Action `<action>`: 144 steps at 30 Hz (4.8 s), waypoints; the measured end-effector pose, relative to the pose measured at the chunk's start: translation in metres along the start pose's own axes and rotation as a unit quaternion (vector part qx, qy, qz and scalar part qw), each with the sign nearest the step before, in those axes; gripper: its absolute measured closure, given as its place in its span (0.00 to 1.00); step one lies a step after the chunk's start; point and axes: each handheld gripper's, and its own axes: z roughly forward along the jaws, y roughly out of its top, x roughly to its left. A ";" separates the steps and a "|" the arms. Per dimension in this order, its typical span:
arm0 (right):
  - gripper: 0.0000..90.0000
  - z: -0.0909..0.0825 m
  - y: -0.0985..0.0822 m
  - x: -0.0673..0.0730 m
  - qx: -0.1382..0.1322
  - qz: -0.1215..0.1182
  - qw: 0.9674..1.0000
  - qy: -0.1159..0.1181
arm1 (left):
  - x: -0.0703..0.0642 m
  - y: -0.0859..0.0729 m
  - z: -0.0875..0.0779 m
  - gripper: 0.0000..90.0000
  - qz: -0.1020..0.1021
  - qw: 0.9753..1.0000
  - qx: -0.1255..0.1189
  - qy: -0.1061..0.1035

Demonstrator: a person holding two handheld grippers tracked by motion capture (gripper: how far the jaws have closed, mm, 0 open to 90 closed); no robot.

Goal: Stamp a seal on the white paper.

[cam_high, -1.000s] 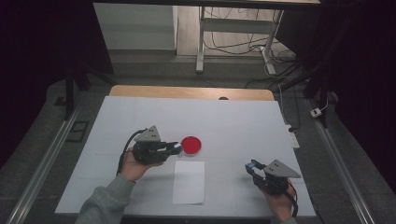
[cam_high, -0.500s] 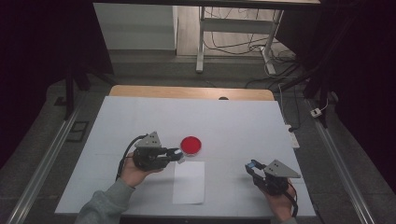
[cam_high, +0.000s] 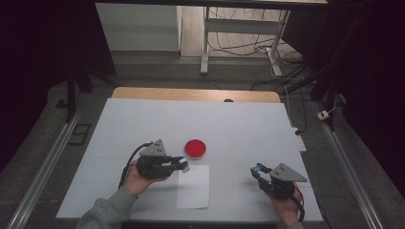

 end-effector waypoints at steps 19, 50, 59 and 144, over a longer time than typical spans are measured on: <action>0.72 0.000 0.000 0.000 0.000 0.001 1.000 0.001 | -0.005 -0.009 0.018 0.84 0.001 1.000 0.026 -0.009; 0.72 0.001 0.000 0.000 0.001 0.001 1.000 0.002 | -0.012 -0.020 0.048 0.84 0.008 0.999 0.051 -0.008; 0.72 0.001 0.000 0.000 0.001 0.001 1.000 0.002 | -0.013 -0.022 0.053 0.84 0.011 0.998 0.059 -0.010; 0.72 0.002 -0.001 0.002 0.003 -0.001 1.000 0.003 | -0.024 -0.022 0.064 0.85 0.055 0.991 0.125 0.013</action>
